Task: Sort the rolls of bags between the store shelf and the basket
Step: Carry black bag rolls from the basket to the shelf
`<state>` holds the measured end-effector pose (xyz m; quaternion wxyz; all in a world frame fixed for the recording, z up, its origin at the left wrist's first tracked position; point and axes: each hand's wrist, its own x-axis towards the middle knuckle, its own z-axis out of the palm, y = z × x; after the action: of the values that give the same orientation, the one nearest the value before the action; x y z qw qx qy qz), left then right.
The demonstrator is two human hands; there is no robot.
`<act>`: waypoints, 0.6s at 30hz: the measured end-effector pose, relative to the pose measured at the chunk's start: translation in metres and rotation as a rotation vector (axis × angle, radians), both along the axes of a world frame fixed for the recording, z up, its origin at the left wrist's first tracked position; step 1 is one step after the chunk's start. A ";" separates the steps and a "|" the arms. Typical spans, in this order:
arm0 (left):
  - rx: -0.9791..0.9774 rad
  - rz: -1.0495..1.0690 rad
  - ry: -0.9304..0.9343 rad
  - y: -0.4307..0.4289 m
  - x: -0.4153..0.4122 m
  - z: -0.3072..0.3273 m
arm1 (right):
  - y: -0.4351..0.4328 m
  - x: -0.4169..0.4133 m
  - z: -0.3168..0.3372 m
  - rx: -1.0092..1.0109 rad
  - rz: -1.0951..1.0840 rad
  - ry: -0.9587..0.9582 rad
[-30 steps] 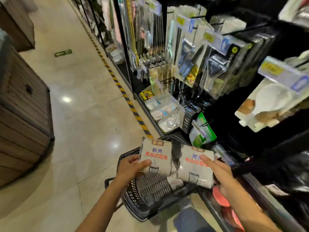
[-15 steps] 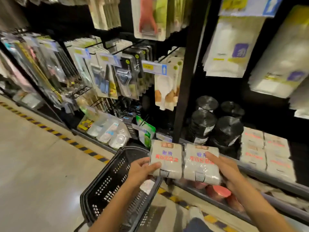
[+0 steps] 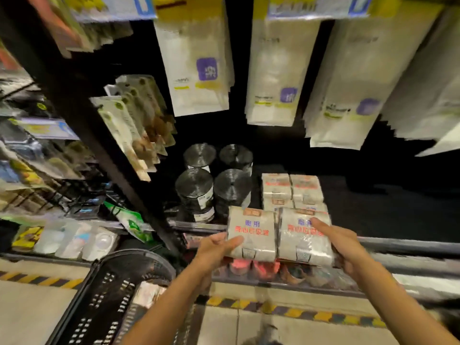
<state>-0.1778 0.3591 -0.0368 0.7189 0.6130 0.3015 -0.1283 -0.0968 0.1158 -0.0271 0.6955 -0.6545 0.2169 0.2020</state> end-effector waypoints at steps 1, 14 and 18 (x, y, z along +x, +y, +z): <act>-0.003 -0.011 0.009 -0.008 0.013 -0.003 | -0.010 0.013 -0.003 -0.017 -0.005 0.008; 0.039 0.033 0.014 -0.072 0.202 -0.085 | -0.064 0.180 -0.084 -0.077 0.024 0.029; 0.093 0.079 0.033 -0.076 0.239 -0.103 | -0.060 0.215 -0.107 -0.117 0.036 -0.007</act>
<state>0.0614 0.2826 -0.1394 0.6888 0.6314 0.3430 -0.0960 0.1179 0.0561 -0.1338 0.6528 -0.6987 0.2141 0.1993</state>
